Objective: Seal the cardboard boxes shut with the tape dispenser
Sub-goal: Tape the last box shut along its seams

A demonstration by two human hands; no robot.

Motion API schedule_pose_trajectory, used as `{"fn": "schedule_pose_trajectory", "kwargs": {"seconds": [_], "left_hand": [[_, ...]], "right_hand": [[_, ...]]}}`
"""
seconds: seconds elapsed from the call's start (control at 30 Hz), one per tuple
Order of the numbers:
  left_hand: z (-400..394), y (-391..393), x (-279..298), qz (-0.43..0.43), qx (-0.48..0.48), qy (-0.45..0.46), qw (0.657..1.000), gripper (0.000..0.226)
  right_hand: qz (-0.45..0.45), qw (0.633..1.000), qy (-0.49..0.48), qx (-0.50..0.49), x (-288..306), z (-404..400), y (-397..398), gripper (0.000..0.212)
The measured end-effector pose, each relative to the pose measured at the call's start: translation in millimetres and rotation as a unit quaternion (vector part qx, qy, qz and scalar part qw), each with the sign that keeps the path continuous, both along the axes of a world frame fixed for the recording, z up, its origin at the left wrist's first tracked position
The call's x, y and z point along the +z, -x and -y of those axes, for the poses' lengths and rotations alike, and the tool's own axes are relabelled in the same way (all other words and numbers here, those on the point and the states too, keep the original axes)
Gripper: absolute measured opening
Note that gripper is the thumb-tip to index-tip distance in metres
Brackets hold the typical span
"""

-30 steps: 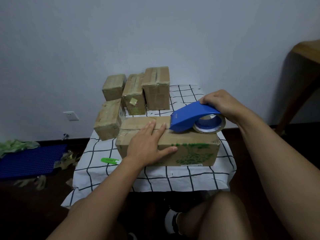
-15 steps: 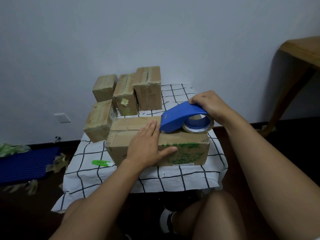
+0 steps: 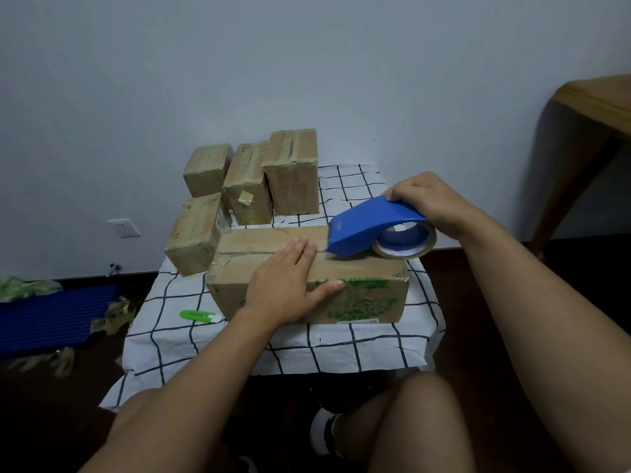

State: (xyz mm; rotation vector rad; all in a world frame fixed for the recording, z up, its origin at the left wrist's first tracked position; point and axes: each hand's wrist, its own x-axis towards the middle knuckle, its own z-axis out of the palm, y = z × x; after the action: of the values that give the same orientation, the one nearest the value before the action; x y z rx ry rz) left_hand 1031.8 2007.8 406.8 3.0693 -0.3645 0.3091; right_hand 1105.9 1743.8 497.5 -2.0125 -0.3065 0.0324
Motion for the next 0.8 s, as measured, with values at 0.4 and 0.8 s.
{"fn": "schedule_pose_trajectory", "kwargs": {"seconds": [0.4, 0.8], "left_hand": [[29.4, -0.2, 16.4, -0.012, -0.004, -0.018, 1.0, 0.11], [41.5, 1.5, 3.8, 0.01, 0.01, -0.015, 1.0, 0.114]], "right_hand": [[-0.011, 0.999, -0.029, -0.032, -5.2, 12.4, 4.5, 0.057], [-0.017, 0.997, -0.061, 0.05, -13.2, 36.8, 7.9, 0.02]]}}
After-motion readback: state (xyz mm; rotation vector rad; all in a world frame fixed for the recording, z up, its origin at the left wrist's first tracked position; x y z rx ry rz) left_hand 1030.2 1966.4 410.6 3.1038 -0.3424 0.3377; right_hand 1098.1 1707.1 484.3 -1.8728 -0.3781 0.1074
